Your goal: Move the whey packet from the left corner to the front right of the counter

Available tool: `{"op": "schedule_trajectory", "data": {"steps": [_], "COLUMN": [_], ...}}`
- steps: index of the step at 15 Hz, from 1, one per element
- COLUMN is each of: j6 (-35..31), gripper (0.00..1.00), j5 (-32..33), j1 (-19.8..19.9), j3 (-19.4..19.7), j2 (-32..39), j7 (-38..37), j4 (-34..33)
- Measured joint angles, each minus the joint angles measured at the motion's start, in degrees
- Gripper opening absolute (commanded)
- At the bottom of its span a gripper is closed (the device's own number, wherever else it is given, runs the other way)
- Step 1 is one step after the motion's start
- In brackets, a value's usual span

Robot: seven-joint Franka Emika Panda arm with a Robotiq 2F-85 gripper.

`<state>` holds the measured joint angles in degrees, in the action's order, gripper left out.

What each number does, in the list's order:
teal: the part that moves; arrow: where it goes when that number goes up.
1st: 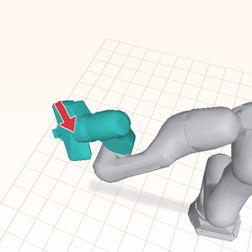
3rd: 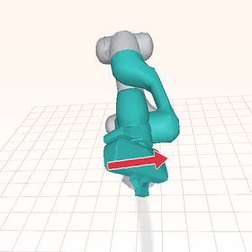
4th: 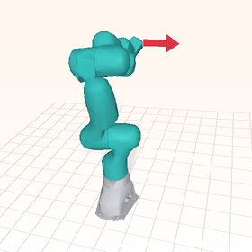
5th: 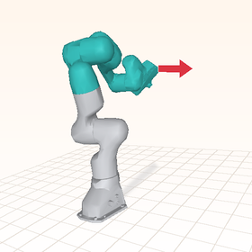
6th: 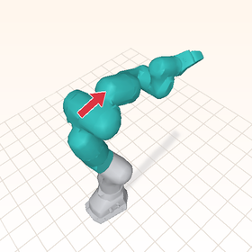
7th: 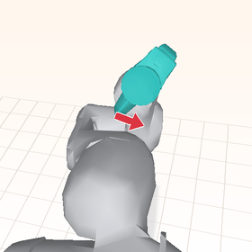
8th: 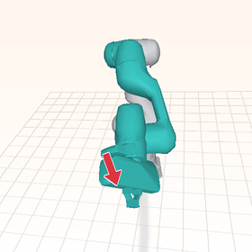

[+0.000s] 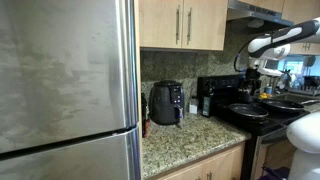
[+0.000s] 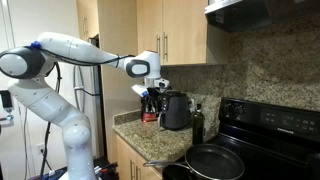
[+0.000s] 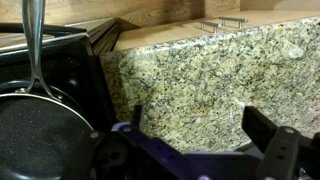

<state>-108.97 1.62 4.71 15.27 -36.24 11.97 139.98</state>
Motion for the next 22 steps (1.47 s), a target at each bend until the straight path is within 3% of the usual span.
{"op": "schedule_trajectory", "data": {"steps": [7,14,19,22], "j6": [0.1,-2.2,-1.9,-5.1], "gripper": [1.0,1.0,1.0,1.0], "j5": [-1.1,-10.4,-9.9,-16.9], "j1": [-1.1,-15.2,-16.4,-20.9], "j3": [-1.1,-16.5,-18.7,-22.7], "j2": [0.9,2.5,2.4,6.6], "j7": [0.7,-0.4,-1.2,-1.7], "j4": [0.2,-0.6,-1.0,-1.4]}}
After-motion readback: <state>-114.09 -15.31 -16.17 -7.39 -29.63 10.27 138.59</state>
